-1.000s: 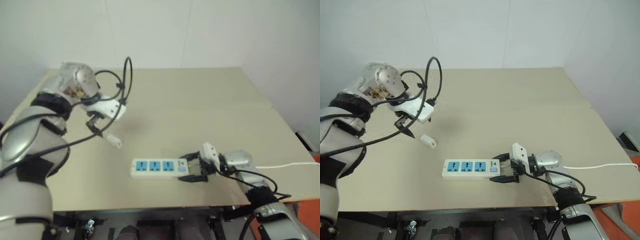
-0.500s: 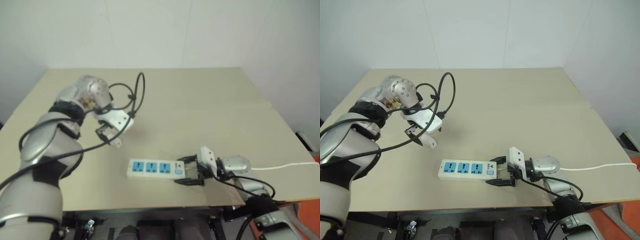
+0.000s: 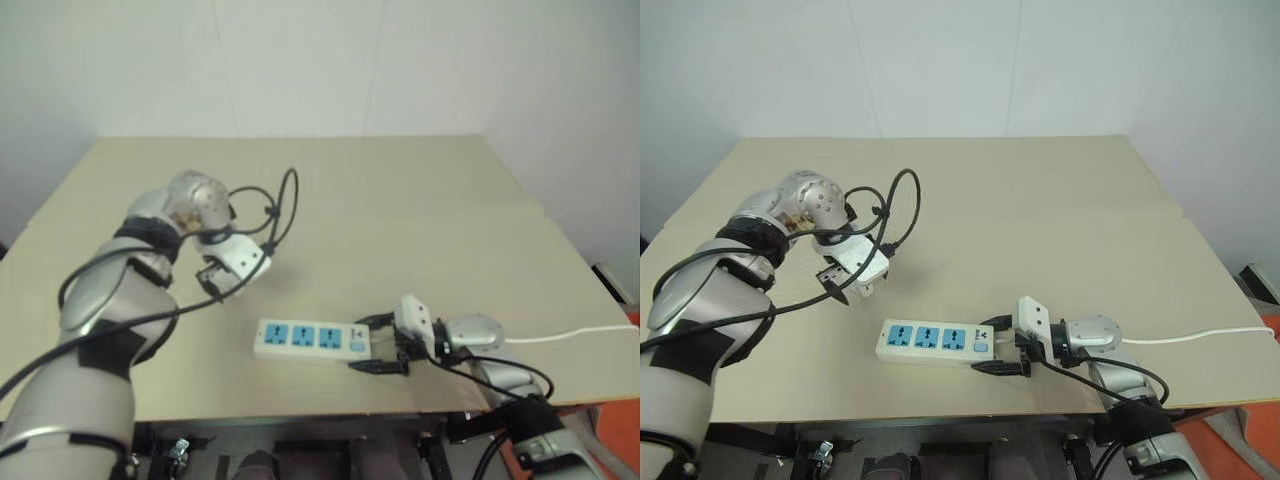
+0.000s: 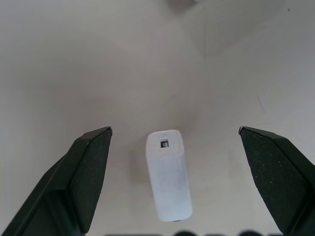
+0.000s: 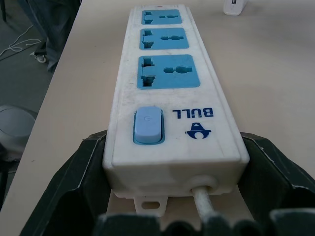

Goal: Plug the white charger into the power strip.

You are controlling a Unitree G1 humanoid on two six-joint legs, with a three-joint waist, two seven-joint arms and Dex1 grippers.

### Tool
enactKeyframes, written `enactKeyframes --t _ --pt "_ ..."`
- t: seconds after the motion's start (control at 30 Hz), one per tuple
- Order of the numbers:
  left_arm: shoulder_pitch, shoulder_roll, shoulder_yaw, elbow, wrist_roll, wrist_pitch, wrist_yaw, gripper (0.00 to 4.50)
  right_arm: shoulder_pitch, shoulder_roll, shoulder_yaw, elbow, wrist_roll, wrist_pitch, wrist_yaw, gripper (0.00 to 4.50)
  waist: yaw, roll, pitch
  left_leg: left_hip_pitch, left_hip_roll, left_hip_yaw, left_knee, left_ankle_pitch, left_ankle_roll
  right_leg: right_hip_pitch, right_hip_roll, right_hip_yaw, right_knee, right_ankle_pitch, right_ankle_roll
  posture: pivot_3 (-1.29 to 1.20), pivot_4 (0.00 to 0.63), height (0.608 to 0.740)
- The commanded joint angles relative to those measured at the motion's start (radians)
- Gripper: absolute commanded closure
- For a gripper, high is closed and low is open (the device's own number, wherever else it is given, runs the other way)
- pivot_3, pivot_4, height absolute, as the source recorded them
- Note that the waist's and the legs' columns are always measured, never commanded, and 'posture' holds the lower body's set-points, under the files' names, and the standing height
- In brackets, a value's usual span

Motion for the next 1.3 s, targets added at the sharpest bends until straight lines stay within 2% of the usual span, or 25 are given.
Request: enactKeyframes --t 0.03,0.73,1.23,1.3 --pt "0.0 -0.008 0.029 0.01 0.038 -0.019 0.024 0.0 0.013 -0.01 0.009 -0.051 0.006 0.016 -0.005 1.07 -0.001 0.0 0.0 0.0 0.0 0.0 0.0 0.0 0.0 0.0 0.0 0.0 0.0 0.0 0.0 0.0 0.15 0.74" --pt "0.026 -0.037 0.019 0.048 0.233 -0.034 0.201 0.0 0.048 -0.035 0.016 -0.085 -0.007 0.032 -0.032 1.07 0.002 0.0 0.0 0.0 -0.001 0.0 0.0 0.0 0.0 0.0 -0.001 0.0 0.0 0.0 0.0 0.0 0.15 0.74" --pt "0.031 -0.059 0.056 0.069 0.241 -0.019 0.209 0.0 0.052 -0.042 0.023 -0.084 -0.017 0.031 -0.042 1.07 0.003 0.0 0.0 0.001 -0.001 0.0 0.001 0.0 0.0 0.001 -0.001 0.0 0.001 0.0 0.0 0.0 0.15 0.74" --pt "0.03 -0.06 0.061 0.071 0.233 -0.037 0.183 0.38 0.053 -0.042 0.024 -0.085 -0.018 0.031 -0.043 1.07 0.003 0.0 0.0 0.001 -0.001 0.0 0.001 0.0 0.0 0.001 -0.001 0.0 0.001 0.0 0.0 0.0 0.15 0.74"
